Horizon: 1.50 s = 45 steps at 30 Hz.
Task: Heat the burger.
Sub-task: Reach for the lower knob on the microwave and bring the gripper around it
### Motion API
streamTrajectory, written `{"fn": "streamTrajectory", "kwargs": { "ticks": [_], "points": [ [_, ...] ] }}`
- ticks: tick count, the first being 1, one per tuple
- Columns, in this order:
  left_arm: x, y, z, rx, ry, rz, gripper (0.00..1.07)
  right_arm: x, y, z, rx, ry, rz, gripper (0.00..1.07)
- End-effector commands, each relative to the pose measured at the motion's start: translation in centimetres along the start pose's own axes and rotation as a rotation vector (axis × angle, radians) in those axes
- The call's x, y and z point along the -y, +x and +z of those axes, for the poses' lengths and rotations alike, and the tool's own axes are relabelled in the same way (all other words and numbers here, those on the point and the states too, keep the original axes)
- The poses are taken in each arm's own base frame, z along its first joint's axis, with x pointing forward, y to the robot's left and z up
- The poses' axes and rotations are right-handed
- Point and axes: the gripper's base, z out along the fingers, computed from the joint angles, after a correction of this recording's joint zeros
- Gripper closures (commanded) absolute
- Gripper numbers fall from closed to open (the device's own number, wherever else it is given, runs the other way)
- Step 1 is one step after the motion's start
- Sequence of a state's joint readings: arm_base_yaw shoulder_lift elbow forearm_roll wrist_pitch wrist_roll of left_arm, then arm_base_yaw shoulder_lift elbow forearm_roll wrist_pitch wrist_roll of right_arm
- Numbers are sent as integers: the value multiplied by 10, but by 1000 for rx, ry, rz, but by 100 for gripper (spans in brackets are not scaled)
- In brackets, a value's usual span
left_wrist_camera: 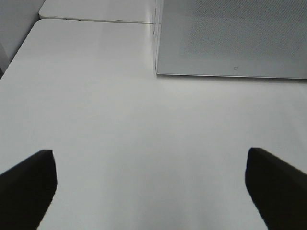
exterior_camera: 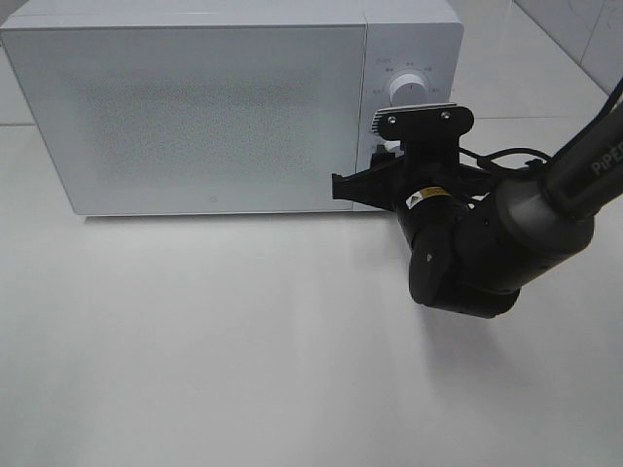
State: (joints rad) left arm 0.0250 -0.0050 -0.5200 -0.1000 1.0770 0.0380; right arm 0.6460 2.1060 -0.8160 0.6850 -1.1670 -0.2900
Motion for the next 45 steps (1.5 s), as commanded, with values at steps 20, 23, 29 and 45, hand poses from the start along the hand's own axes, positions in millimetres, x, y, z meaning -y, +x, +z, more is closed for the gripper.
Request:
{"fn": "streamTrajectory", "kwargs": {
  "ticks": [20,23,29,45],
  "points": [
    [0,1,-2,22,2,-1,6,-12,-21,0,162,-137,180,107],
    [0,1,-2,22,2,-1,6,-13,-22,0,150,-168,386,107],
    [0,1,-2,22,2,-1,6,-20,-24,-2,134,-268,641,107],
    [0,1,-2,22,2,-1,6,-25,-35,-6,109,-444,1285,107]
  ]
}}
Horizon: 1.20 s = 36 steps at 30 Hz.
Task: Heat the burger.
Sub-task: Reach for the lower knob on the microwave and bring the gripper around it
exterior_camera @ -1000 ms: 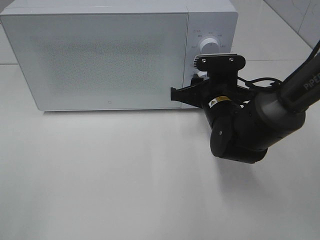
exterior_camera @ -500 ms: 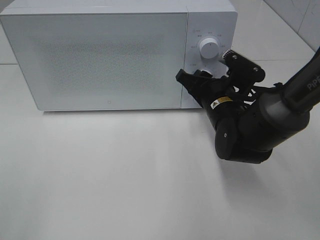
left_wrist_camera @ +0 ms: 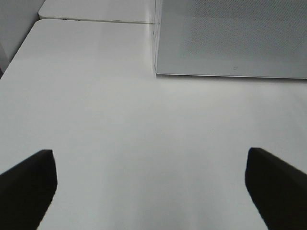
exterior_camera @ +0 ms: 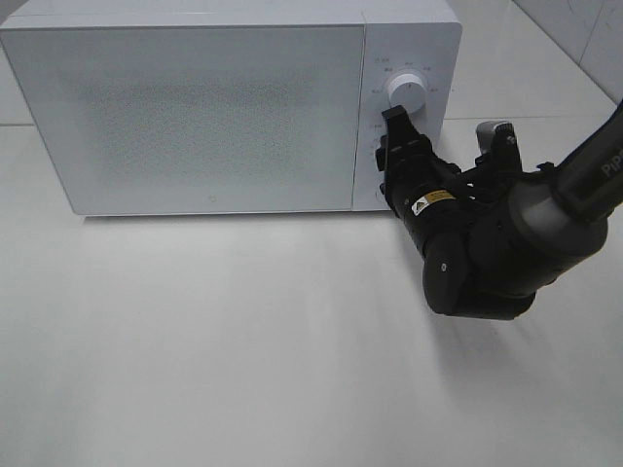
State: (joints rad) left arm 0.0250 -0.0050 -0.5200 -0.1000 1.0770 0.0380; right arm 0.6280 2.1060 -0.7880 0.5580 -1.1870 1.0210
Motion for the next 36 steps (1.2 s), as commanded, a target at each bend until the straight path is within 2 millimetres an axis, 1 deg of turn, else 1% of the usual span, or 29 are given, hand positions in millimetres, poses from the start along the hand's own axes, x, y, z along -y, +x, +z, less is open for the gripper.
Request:
{"fn": "streamTrajectory", "kwargs": {
  "ticks": [1,2,4,5,6,7,9,10,12,13,14,16,20,26,36],
  "points": [
    [0,1,-2,22,2,-1,6,-43,11,-1,-94,-346,107,107],
    [0,1,-2,22,2,-1,6,-43,11,-1,-94,-346,107,107],
    [0,1,-2,22,2,-1,6,-43,11,-1,-109,-342,189,107],
    [0,1,-2,22,2,-1,6,-43,11,-1,-109,-342,189,107],
    [0,1,-2,22,2,-1,6,-43,11,-1,-118,-339,248,107],
    [0,1,-2,22,2,-1,6,-43,11,-1,-118,-339,248,107],
    [0,1,-2,22,2,-1,6,-43,11,-1,-125,-332,329,107],
    [0,1,-2,22,2,-1,6,-43,11,-1,-125,-332,329,107],
    [0,1,-2,22,2,-1,6,-42,10,0,-123,-324,406,107],
    [0,1,-2,22,2,-1,6,-42,10,0,-123,-324,406,107],
    [0,1,-2,22,2,-1,6,-41,9,0,-119,-319,444,107],
    [0,1,-2,22,2,-1,6,-41,9,0,-122,-318,461,107],
    [0,1,-2,22,2,-1,6,-41,7,0,-114,-309,549,107],
    [0,1,-2,22,2,-1,6,-39,5,1,-97,-300,601,107],
    [0,1,-2,22,2,-1,6,-39,5,1,-92,-297,580,107]
  ]
}}
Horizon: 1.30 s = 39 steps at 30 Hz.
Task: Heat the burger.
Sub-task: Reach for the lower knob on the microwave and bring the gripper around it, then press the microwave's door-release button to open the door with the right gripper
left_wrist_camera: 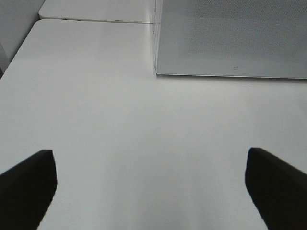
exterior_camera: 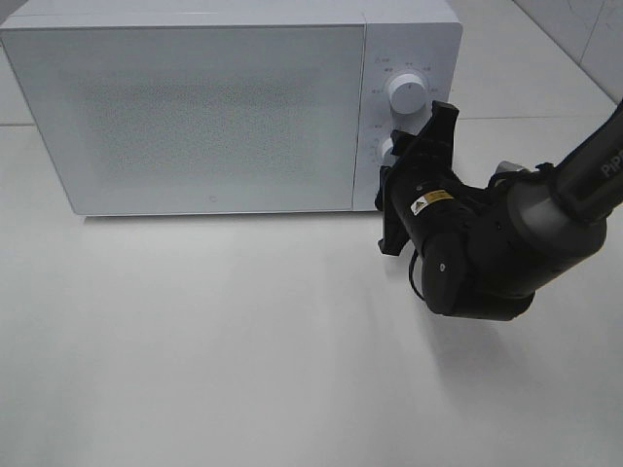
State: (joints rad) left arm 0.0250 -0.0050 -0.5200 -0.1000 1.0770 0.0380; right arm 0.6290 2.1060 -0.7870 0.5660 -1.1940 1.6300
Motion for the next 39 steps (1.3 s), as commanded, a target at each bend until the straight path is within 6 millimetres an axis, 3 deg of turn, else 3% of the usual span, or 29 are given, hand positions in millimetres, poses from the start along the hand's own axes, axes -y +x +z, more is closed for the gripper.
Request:
{"fn": "streamTrajectory", "kwargs": {
  "ticks": [1,14,16,19,24,27,29,39],
  "points": [
    [0,1,-2,22,2,-1,6,-29,27,1,-181,-246,-25,107],
    [0,1,-2,22,2,-1,6,-29,25,2,-163,-245,-50,98],
    [0,1,-2,22,2,-1,6,-29,24,2,-150,-246,-56,90],
    [0,1,-2,22,2,-1,6,-29,24,2,-146,-247,-66,87],
    [0,1,-2,22,2,-1,6,-25,13,4,-30,-197,-110,65],
    [0,1,-2,22,2,-1,6,-24,10,4,2,-181,-107,61],
    [0,1,-2,22,2,-1,6,-23,8,4,32,-174,-115,50],
    [0,1,-2,22,2,-1,6,-16,5,-1,29,-110,-231,40]
  ]
}}
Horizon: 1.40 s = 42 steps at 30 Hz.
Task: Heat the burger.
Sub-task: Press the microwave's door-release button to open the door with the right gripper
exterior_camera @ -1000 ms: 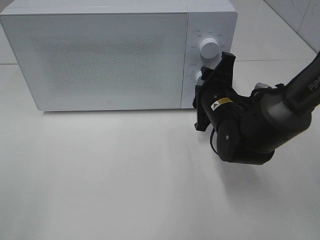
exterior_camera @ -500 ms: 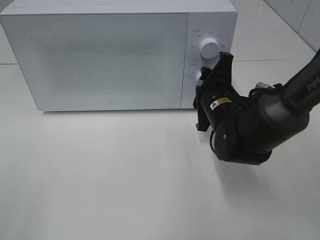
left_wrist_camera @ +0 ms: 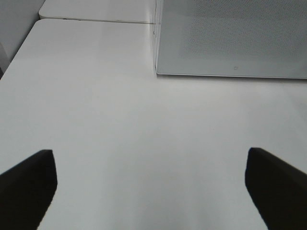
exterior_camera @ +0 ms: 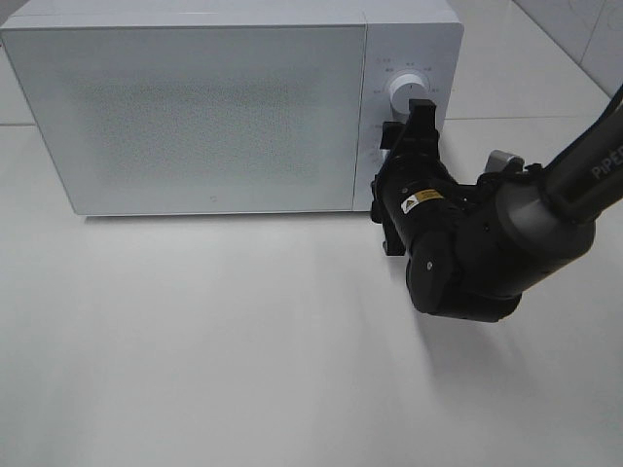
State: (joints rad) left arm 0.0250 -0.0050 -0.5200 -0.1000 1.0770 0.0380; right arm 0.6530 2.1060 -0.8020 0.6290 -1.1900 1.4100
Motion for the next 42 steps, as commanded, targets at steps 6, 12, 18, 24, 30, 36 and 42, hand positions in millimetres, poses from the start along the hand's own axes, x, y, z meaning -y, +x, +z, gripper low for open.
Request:
{"fn": "streamTrajectory", "kwargs": {
  "ticks": [6,12,18,24,30,36,42],
  "points": [
    [0,1,-2,22,2,-1,6,-16,-9,-16,-22,-56,-175,40],
    [0,1,-2,22,2,-1,6,-17,-3,-37,-212,50,-354,40],
    [0,1,-2,22,2,-1,6,-21,-2,-53,-311,106,-523,40],
    [0,1,-2,22,2,-1,6,-34,-1,-67,-417,122,-775,40],
    [0,1,-2,22,2,-1,6,-52,-2,-81,-517,132,-1062,40],
    [0,1,-2,22,2,-1,6,-70,-5,-102,-650,102,-1409,41],
    [0,1,-2,22,2,-1,6,-89,-5,-118,-799,91,-1606,41]
  ]
}}
